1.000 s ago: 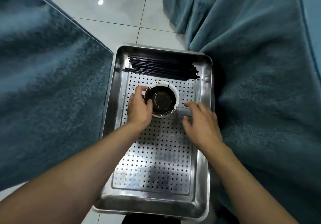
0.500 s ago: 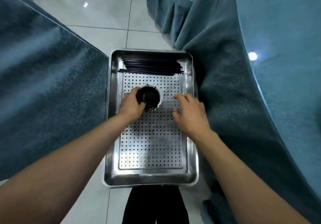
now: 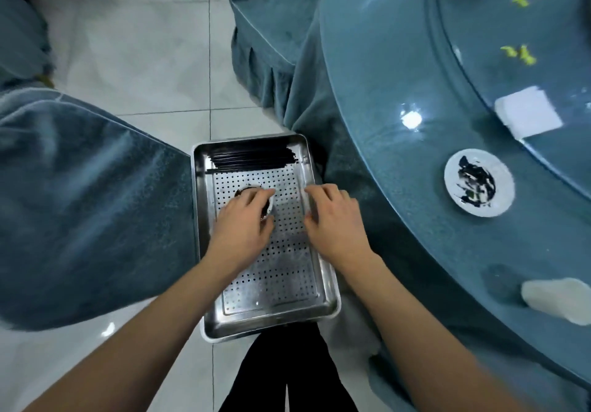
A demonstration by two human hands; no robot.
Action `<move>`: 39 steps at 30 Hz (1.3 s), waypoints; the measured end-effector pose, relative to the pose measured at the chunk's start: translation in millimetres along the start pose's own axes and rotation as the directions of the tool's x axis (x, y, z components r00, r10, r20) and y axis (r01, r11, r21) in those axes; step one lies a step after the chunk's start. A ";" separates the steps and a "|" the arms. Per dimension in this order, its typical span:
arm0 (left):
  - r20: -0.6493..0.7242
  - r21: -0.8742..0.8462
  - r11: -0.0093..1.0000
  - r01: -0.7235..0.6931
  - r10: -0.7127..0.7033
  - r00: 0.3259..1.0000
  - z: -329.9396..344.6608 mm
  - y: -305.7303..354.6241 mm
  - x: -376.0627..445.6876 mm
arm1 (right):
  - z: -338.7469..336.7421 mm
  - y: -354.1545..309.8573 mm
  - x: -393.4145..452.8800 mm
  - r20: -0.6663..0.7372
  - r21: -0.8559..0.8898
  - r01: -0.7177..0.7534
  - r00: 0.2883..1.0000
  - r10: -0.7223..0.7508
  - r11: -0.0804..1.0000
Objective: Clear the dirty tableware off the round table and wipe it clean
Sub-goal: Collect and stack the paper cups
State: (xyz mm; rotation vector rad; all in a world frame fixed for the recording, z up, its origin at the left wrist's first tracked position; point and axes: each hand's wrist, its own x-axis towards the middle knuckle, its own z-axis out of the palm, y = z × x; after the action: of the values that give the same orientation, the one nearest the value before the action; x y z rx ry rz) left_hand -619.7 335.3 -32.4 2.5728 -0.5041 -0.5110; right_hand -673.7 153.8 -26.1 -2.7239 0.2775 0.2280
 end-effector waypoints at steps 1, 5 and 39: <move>-0.007 0.012 1.000 -0.024 0.024 1.000 -7.7 12.4 -6.5 | -11.9 -1.1 -8.4 -0.022 0.005 -0.008 1.000 0.009 1.000; -0.023 0.067 0.992 -0.109 0.111 0.994 -30.7 62.2 -31.0 | -55.7 0.7 -43.3 -0.137 0.053 -0.050 0.989 0.057 0.997; 0.260 -0.005 0.874 -0.486 0.470 0.843 166.0 384.8 -65.8 | -188.3 325.3 -265.5 -0.268 0.195 -0.469 0.820 0.506 0.862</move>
State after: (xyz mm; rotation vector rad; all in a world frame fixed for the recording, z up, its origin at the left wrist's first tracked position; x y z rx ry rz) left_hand -847.4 -14.6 42.8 2.3157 -1.2314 -0.6486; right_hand -981.0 -172.3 79.0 -2.5079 1.0543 -0.0857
